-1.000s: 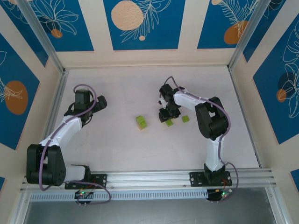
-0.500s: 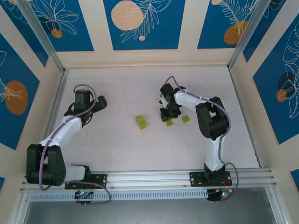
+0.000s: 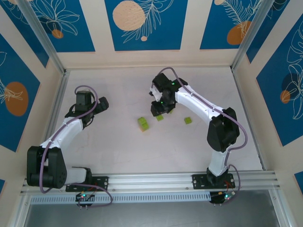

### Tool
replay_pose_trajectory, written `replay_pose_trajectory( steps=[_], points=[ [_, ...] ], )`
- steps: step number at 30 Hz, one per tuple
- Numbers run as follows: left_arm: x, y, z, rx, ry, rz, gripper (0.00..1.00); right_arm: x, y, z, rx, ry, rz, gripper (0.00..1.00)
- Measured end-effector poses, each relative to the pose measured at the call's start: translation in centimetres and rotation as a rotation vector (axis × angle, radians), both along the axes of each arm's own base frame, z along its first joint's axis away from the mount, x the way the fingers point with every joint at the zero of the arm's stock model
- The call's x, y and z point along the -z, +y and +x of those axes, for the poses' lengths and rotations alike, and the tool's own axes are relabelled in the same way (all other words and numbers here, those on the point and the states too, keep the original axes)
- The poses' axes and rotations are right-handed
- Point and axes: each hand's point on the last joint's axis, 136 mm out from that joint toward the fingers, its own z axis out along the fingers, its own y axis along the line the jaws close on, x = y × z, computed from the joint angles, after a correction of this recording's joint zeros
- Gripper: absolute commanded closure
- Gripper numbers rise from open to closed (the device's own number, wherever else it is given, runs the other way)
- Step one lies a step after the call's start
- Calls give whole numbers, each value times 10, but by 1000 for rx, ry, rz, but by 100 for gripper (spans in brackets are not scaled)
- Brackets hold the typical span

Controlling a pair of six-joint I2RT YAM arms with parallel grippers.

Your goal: Assemble a carrot with lego

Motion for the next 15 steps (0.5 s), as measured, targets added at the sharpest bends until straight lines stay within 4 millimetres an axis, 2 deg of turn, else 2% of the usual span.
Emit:
replay_pose_trajectory(
  steps=[2, 5, 9, 15],
  points=[
    [0, 0, 0, 0, 0, 0, 2, -9, 12, -5, -22, 0, 15, 66],
    [0, 0, 0, 1, 0, 0, 2, -13, 27, -11, -49, 18, 19, 66],
    [0, 0, 0, 0, -1, 0, 2, -1, 43, -15, -72, 58, 5, 66],
    [-1, 0, 0, 0, -2, 0, 2, 18, 54, -11, -79, 105, -12, 66]
  ],
)
